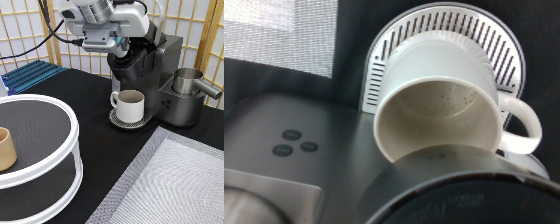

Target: Make coffee

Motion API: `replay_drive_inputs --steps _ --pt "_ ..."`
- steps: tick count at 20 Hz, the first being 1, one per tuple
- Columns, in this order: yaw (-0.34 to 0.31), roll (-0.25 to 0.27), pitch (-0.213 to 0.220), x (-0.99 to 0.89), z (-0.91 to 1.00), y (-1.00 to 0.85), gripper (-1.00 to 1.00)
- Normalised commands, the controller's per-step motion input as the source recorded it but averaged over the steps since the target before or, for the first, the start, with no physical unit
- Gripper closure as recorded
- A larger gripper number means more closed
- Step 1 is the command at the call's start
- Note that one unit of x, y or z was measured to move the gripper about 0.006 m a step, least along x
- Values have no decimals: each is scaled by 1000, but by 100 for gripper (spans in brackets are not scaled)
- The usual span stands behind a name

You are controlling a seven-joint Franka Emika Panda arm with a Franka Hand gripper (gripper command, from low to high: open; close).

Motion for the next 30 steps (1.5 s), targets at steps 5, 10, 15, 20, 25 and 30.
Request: replay_drive_inputs --steps 5,10,15,20,25,30 --pt "-54 -51 23 78 -28 182 100" --pt "-60 -100 36 122 -17 250 100" --pt "-72 -125 35 90 0 287 100" --pt "-76 -131 30 61 0 290 100" --pt "-75 -121 8 61 0 294 -100" --pt "-93 -125 0 7 0 268 -100"
